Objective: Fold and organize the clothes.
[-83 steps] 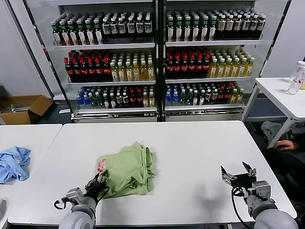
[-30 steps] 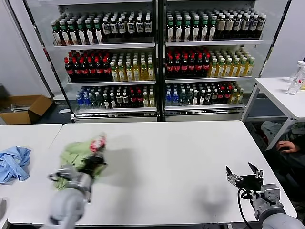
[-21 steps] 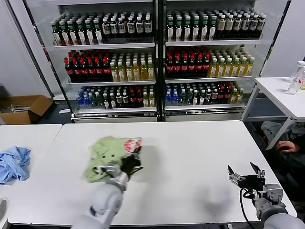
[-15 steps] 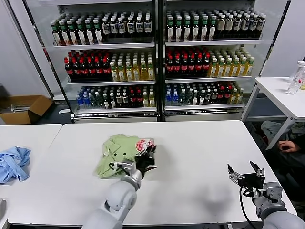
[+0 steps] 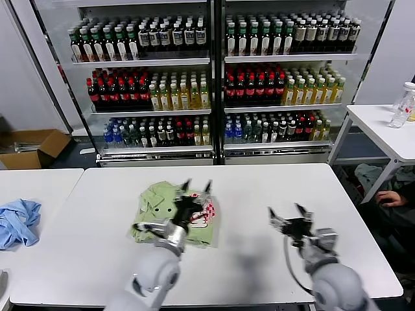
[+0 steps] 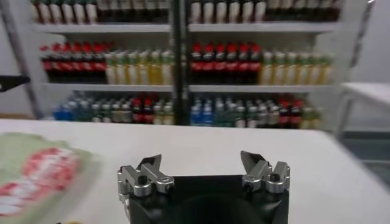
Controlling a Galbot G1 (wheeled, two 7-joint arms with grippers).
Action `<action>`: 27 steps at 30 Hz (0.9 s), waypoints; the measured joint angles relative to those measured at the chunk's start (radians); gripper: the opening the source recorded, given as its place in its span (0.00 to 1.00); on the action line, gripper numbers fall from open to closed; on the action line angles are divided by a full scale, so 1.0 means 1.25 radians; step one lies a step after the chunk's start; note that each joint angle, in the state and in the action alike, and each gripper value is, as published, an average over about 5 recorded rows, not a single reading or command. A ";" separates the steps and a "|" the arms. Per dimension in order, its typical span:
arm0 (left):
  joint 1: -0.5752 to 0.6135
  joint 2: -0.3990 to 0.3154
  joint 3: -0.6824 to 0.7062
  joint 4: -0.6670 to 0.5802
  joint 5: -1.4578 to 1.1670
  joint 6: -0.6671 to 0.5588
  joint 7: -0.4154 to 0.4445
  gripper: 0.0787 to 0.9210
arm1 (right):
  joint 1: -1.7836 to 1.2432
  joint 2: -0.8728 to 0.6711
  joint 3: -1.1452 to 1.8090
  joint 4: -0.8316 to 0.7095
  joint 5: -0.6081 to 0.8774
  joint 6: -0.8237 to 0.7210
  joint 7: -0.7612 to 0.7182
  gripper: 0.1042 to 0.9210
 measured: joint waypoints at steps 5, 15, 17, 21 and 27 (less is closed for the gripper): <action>0.061 0.027 -0.114 -0.037 -0.024 -0.030 -0.017 0.86 | 0.109 0.089 -0.141 -0.090 0.022 -0.002 0.033 0.88; 0.184 0.038 -0.290 -0.086 -0.050 -0.071 -0.038 0.88 | 0.237 0.228 -0.279 -0.260 0.053 -0.006 0.081 0.84; 0.199 0.039 -0.310 -0.092 -0.052 -0.074 -0.041 0.88 | 0.254 0.248 -0.291 -0.289 0.060 -0.007 0.087 0.78; 0.223 0.042 -0.336 -0.097 -0.054 -0.080 -0.044 0.88 | 0.283 0.279 -0.309 -0.339 0.074 -0.008 0.095 0.65; 0.251 0.039 -0.356 -0.104 -0.053 -0.086 -0.046 0.88 | 0.314 0.300 -0.322 -0.395 0.079 -0.011 0.105 0.45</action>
